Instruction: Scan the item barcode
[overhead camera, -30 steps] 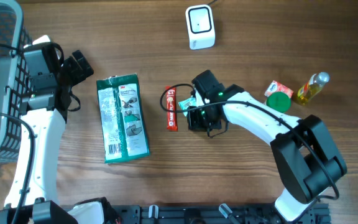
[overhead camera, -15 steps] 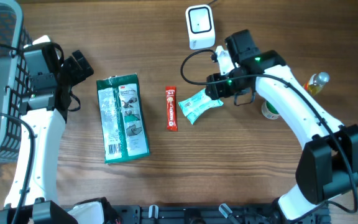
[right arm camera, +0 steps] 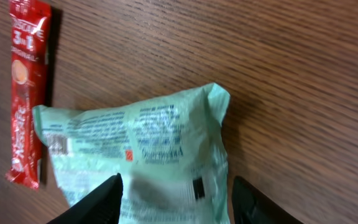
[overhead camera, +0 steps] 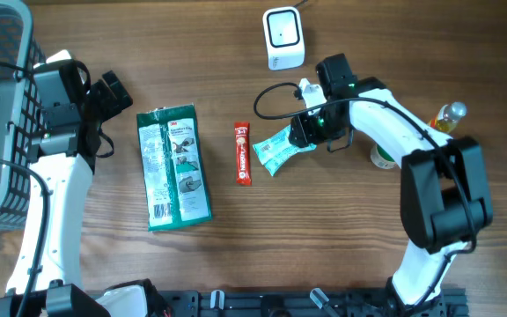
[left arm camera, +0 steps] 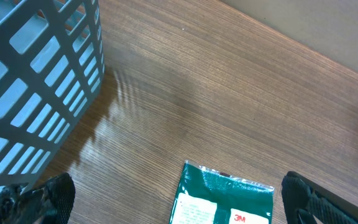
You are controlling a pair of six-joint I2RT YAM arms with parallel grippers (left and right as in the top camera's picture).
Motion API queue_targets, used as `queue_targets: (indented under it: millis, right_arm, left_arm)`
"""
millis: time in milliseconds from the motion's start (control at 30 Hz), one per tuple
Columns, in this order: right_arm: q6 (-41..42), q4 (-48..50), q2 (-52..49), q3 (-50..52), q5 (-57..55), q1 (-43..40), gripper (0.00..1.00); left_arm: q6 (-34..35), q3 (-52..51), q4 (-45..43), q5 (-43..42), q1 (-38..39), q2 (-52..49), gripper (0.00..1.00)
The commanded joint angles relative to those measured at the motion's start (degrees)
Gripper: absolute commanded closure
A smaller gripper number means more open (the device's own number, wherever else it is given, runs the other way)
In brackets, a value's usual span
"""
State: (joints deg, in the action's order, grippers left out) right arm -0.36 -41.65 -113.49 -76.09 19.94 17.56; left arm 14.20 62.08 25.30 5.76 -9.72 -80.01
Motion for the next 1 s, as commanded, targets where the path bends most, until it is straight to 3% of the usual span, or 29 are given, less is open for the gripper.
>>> queue_targets:
  millis: [0, 200, 367, 400, 467, 500, 600, 967]
  right_arm:
    - [-1.14, 0.72, -2.1, 0.85, 2.23, 0.04, 0.43]
    - [-0.96, 0.87, -2.45, 1.29, 2.21, 0.04, 0.48]
    - [0.52, 5.27, -2.45, 7.67, 2.21, 0.04, 0.48]
    - [0.55, 6.36, -2.45, 8.96, 2.71, 0.04, 0.51]
    - [0.52, 6.23, -2.32, 8.9, 2.89, 0.0, 0.8]
    - [0.46, 6.16, -1.81, 8.22, 3.21, -0.15, 0.88]
    - [0.33, 5.05, 0.59, 5.62, 4.26, -1.11, 0.94]
    - [-16.59, 3.45, 26.38, 3.54, 10.14, -3.39, 0.96]
  left_arm:
    - [-0.5, 0.61, -0.17, 0.33, -0.15, 0.5, 0.0]
    - [-0.48, 0.61, -0.17, 0.33, -0.15, 0.5, 0.0]
    - [-0.5, 0.61, -0.17, 0.33, -0.15, 0.5, 0.0]
    - [-0.48, 0.61, -0.17, 0.33, -0.15, 0.5, 0.0]
    - [-0.48, 0.61, -0.17, 0.33, -0.15, 0.5, 0.0]
    - [-0.48, 0.61, -0.17, 0.33, -0.15, 0.5, 0.0]
    - [-0.48, 0.61, -0.17, 0.33, -0.15, 0.5, 0.0]
    - [-0.5, 0.61, -0.17, 0.33, -0.15, 0.5, 0.0]
